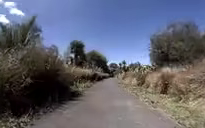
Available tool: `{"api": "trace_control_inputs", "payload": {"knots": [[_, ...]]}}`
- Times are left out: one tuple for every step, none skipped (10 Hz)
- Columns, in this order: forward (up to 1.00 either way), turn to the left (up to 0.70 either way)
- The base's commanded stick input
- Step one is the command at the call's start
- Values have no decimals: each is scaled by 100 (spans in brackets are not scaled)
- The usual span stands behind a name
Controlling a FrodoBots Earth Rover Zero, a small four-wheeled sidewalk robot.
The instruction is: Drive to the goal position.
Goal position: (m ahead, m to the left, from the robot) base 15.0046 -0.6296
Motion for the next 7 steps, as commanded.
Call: {"api": "trace_control_inputs", "payload": {"knots": [[85, 0], [85, 0], [85, 0], [85, 0], [85, 0], [85, 0], [85, 0]]}}
